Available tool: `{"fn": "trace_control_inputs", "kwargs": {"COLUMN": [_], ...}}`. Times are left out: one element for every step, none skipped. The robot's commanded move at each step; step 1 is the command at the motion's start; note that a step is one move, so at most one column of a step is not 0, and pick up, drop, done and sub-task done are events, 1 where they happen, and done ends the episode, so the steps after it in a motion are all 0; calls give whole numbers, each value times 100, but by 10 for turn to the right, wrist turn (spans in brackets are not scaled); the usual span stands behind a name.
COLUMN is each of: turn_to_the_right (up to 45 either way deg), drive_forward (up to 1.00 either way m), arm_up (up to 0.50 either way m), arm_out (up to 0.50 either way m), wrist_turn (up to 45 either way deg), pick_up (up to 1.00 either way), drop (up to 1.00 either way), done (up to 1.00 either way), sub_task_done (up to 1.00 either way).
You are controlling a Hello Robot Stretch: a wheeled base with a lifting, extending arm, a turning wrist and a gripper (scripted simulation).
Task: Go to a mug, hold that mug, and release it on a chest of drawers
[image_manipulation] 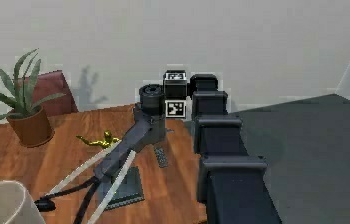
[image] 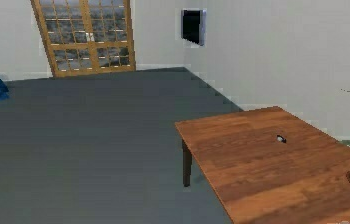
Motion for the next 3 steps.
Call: {"fn": "trace_control_inputs", "kwargs": {"turn_to_the_right": [0, -450, -450], "drive_forward": [0, 0, 0], "arm_up": [0, 0, 0], "arm_out": [-18, 0, 0], "wrist_turn": [0, 0, 0], "pick_up": [0, 0, 0], "drop": [0, 0, 0], "done": [0, 0, 0], "sub_task_done": [0, 0, 0]}}
